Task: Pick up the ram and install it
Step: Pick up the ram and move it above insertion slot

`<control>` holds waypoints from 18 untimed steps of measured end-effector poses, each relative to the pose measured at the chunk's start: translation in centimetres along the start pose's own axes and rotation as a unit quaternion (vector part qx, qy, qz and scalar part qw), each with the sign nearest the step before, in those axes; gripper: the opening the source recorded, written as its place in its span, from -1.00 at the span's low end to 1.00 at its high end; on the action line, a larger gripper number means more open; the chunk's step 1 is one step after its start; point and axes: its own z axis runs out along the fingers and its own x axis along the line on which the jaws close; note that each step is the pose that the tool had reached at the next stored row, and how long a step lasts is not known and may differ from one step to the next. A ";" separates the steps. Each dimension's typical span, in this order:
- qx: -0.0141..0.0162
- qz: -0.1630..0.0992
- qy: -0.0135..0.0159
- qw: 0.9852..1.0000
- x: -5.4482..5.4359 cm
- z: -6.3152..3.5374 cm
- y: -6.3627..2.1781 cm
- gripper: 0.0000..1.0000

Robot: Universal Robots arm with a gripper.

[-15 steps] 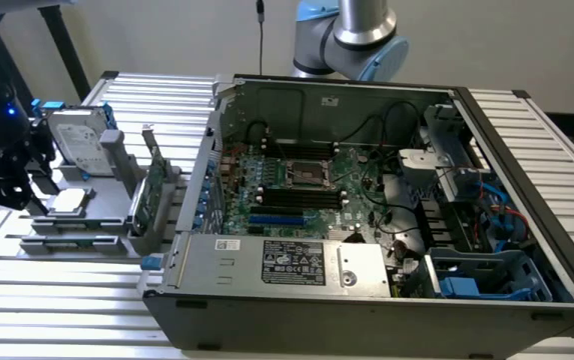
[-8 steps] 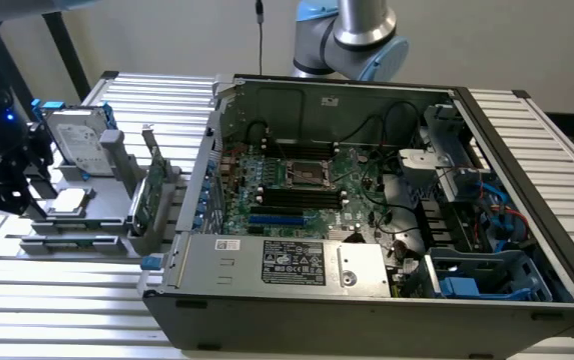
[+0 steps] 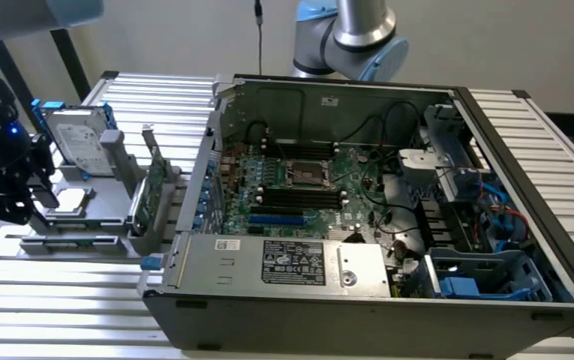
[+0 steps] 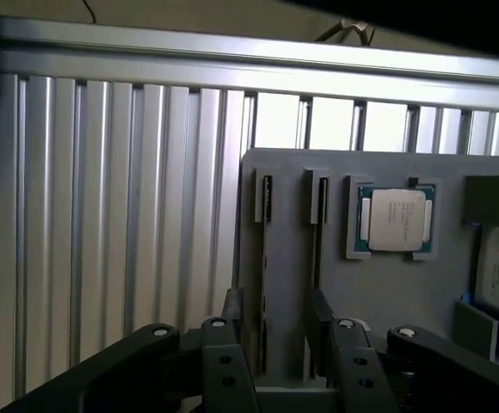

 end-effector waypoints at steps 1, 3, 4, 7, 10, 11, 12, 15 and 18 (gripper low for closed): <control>0.000 0.000 0.000 1.000 0.0 0.20 0.00 -0.15; 0.001 0.000 0.000 1.000 0.1 0.55 0.01 -0.15; 0.001 0.000 0.000 1.000 0.2 0.73 0.01 -0.15; 0.004 0.000 0.000 1.000 0.4 1.27 0.01 -0.15; 0.007 0.000 -0.001 1.000 0.6 1.79 0.00 -0.15; 0.008 0.000 -0.001 1.000 0.6 1.95 0.01 -0.15; 0.009 0.000 -0.001 1.000 0.7 2.12 0.01 -0.15; 0.012 0.000 -0.001 1.000 0.9 2.64 0.01 -0.15; 0.015 0.000 -0.002 1.000 1.0 3.16 0.01 -0.15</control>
